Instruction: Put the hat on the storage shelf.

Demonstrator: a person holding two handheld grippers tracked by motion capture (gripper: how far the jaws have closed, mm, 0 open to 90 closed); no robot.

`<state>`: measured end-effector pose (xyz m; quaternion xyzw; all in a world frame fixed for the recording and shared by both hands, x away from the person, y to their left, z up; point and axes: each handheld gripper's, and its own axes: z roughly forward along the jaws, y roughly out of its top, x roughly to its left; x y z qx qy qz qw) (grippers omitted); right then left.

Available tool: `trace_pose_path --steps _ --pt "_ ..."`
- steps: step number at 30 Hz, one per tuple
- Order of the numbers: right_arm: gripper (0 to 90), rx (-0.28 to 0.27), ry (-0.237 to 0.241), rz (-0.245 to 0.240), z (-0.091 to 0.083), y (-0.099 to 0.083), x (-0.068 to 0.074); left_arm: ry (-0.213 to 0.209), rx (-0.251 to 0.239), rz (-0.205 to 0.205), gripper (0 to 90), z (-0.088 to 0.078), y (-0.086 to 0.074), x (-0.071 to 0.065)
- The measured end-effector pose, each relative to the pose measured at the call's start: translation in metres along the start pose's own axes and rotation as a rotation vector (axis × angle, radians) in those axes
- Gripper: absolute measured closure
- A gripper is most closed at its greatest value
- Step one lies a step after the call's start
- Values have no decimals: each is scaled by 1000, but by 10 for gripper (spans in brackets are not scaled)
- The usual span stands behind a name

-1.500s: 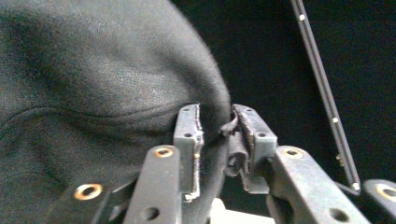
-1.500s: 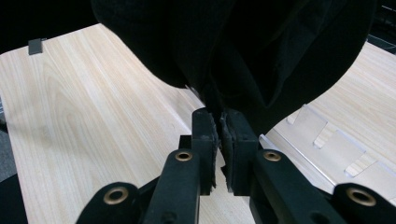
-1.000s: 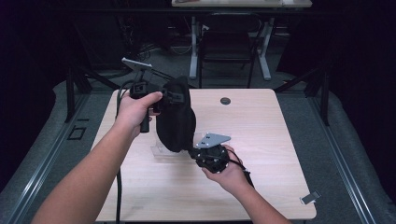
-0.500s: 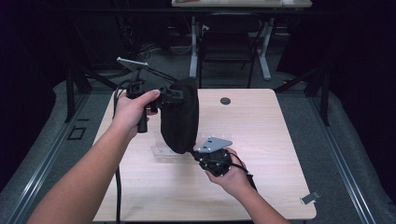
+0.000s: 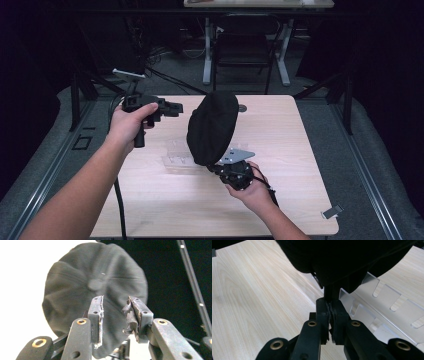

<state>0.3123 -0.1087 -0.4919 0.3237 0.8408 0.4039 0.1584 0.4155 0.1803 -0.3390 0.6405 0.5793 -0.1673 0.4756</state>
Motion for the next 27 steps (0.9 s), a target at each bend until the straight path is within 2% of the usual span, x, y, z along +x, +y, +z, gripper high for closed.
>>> trace_pose_path --steps 2,4,6,11,12,20,27 --pt "862 0 0 -1 0 0 0 8 -7 -2 647 -2 0 2" --pt "860 -3 -1 3 0 0 1 35 -11 3 636 -7 -1 7" --pt "859 0 -3 3 0 0 1 35 -21 7 631 -10 -1 10" --pt "857 -1 -8 7 0 1 1 67 -31 7 617 -17 -2 15" --pt "857 -9 -9 14 1 1 1 76 -38 18 617 -20 -2 17" --pt "837 15 -15 13 -2 2 -4 189 -77 49 571 -33 -4 30" --pt "820 31 -21 14 -3 1 -5 285 -77 84 548 -38 -8 41"
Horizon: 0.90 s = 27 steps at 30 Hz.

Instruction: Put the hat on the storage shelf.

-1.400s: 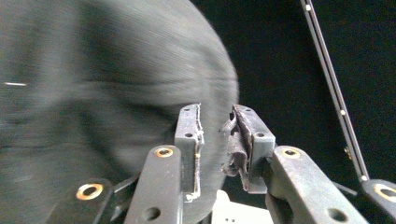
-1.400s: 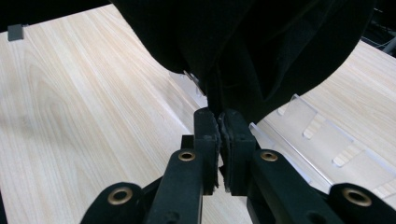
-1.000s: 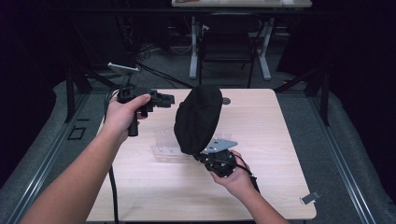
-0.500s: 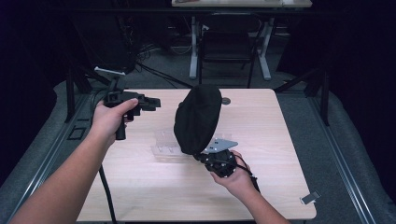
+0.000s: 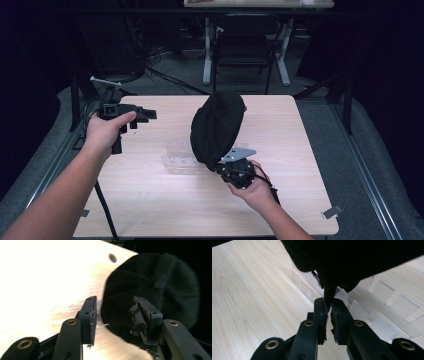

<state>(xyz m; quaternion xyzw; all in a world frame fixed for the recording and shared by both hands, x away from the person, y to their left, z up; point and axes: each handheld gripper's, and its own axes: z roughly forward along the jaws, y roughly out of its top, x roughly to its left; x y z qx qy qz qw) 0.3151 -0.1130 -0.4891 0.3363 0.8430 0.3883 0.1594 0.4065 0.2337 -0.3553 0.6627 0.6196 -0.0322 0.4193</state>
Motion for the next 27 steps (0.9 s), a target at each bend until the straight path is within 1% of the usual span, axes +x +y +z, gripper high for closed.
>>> trace_pose_path --steps 2,3,4,5,7,8,9,10,11,13,14,15,16,19,21,22,23,24,25,26,27 --pt "807 2 1 -3 -1 -1 -1 30 2 15 537 0 -2 3" --pt "790 -3 -3 4 -2 -2 0 67 2 47 516 0 -4 5" --pt "790 -3 -3 4 -2 -2 0 67 2 47 511 0 -4 5" --pt "774 -4 -2 -2 -4 -2 -1 88 2 62 511 0 -5 6" --pt "742 -10 1 3 -7 -3 -2 117 2 83 497 0 -8 9" --pt "724 -8 -6 -4 -9 -4 -2 129 6 91 490 0 -9 10" --pt "708 -6 -9 -12 -11 -5 -2 153 10 119 488 0 -11 13" --pt "708 -6 -9 -12 -11 -5 -2 153 10 119 487 0 -11 13" --pt "686 -8 -13 -13 -12 -6 -1 168 14 138 487 0 -13 14" --pt "661 -8 -34 -38 -15 -8 -1 189 15 161 486 0 -15 15" --pt "655 -11 -44 -45 -15 -9 0 210 12 177 485 1 -17 16" --pt "643 -6 -48 -52 -16 -11 0 234 20 200 486 1 -19 17" --pt "627 2 -51 -58 -18 -12 0 247 22 209 487 2 -21 17" --pt "605 11 -60 -70 -21 -16 1 276 28 248 486 4 -27 18" --pt "585 3 -70 -75 -23 -20 1 284 29 283 484 6 -32 19" --pt "574 8 -71 -76 -25 -21 0 291 28 307 482 7 -35 20" --pt "557 6 -71 -75 -26 -23 0 297 30 317 478 8 -37 20" --pt "544 9 -71 -76 -27 -25 -1 304 26 334 471 9 -41 22" --pt "525 4 -70 -75 -28 -27 -1 301 18 355 462 10 -44 24" --pt "518 0 -70 -74 -29 -29 -2 299 16 356 453 12 -47 26" --pt "513 3 -72 -75 -31 -32 -3 299 25 359 451 14 -50 28"
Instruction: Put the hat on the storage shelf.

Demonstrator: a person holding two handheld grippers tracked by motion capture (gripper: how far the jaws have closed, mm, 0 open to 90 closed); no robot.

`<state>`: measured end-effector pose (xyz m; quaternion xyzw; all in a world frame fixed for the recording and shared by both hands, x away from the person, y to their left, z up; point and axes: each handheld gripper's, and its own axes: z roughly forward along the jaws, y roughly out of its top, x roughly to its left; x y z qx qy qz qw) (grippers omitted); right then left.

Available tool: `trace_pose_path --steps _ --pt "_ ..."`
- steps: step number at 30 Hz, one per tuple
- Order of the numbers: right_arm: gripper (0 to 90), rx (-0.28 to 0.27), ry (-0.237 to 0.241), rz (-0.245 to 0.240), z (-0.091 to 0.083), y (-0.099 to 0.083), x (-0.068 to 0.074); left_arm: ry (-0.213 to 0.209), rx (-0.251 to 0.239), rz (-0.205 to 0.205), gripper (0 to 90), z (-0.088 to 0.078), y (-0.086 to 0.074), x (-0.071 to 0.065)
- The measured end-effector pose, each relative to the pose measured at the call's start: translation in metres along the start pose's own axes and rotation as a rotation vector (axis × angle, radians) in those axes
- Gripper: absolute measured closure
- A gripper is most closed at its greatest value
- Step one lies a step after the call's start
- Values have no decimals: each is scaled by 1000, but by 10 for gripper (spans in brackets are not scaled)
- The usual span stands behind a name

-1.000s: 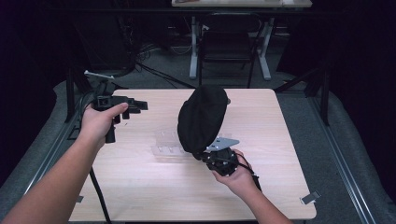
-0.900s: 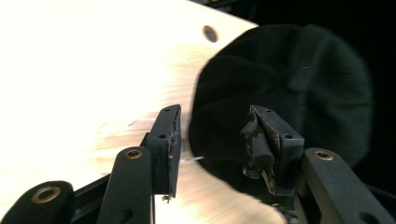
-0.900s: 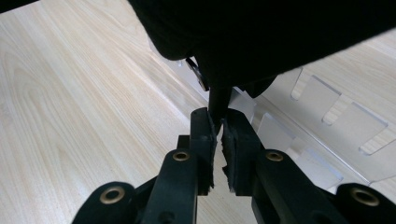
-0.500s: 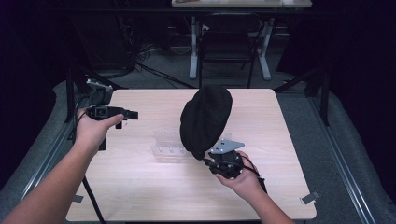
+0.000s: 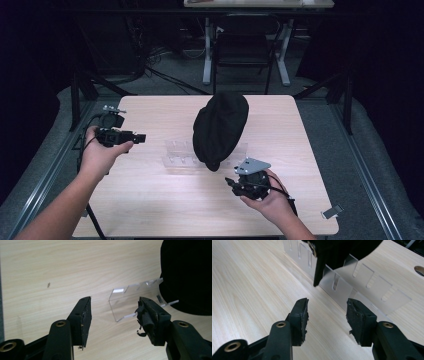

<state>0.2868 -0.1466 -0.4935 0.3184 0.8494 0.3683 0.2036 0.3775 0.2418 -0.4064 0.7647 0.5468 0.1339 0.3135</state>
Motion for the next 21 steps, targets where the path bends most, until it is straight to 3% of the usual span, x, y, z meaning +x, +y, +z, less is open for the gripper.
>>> trace_pose_path --steps 5,9,14,16,19,21 --pt "501 -2 -32 -3 -4 -15 -2 0 20 6 451 12 -20 3" --pt "488 -6 -46 5 -6 -25 -5 -6 -9 15 447 20 -36 7" --pt "451 0 -63 7 -7 -35 -10 -10 9 -26 441 27 -55 15" --pt "442 -21 -87 -9 -7 -38 -12 -19 4 -41 441 27 -61 17" --pt "426 -61 -111 -14 -10 -40 -17 -47 -22 -106 420 28 -75 23" --pt "423 -77 -121 6 -11 -38 -23 -51 -34 -132 382 32 -86 27"
